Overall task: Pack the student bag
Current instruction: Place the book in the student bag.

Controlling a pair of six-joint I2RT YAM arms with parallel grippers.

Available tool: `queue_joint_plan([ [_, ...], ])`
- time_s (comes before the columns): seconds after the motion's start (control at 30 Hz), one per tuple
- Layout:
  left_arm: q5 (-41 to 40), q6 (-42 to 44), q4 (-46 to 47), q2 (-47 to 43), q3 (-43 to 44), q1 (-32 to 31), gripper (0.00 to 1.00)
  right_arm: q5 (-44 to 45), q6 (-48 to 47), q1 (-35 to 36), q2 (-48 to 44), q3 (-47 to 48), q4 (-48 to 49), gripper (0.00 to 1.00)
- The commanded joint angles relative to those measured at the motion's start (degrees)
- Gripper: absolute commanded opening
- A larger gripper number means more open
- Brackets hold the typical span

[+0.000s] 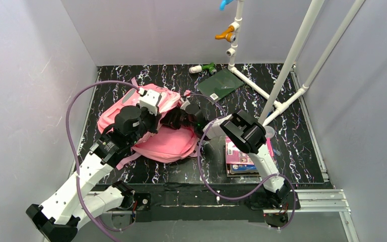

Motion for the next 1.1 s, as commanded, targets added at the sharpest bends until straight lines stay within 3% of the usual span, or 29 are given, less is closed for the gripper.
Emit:
queue_joint_plan([
  [0.0, -0.7, -2.1, 4.7, -3.6, -0.2, -0.3, 0.00, 5.0, 1.0, -0.9, -2.0, 0.4, 5.5, 0.32],
  [0.13, -0.7, -1.9, 4.5, -4.2, -0.8, -0.3, 0.00, 7.6, 3.3, -2.3, -2.4, 0.4, 7.6, 0.01],
  [0.5, -0.9, -0.6, 3.1, -5.8, -1.2, -0.3, 0.00, 7.7, 4.6, -4.7, 3.2, 11.5, 1.8, 0.01],
  [0.67, -1.1, -0.6, 3.1, -5.5, -1.5, -0.3, 0.00, 6.6, 4.7, -4.6, 4.5, 11.6, 2.3, 0.01],
  [0.83, -1.0, -0.5, 3.3, -5.0, -1.6, -0.2, 0.00, 10.9, 0.6, -4.9, 4.2, 13.0, -2.0, 0.02],
  [0.9, -1.2, 0.2, 3.3, -5.0, -1.8, -0.3, 0.00, 12.8, -0.4, -5.1, 4.4, 13.8, -3.1, 0.07],
  [1.07, -1.8, 0.8, 3.1, -5.3, -2.2, -0.3, 0.00, 18.5, -2.7, -5.5, 4.1, 13.4, -3.8, 0.11],
])
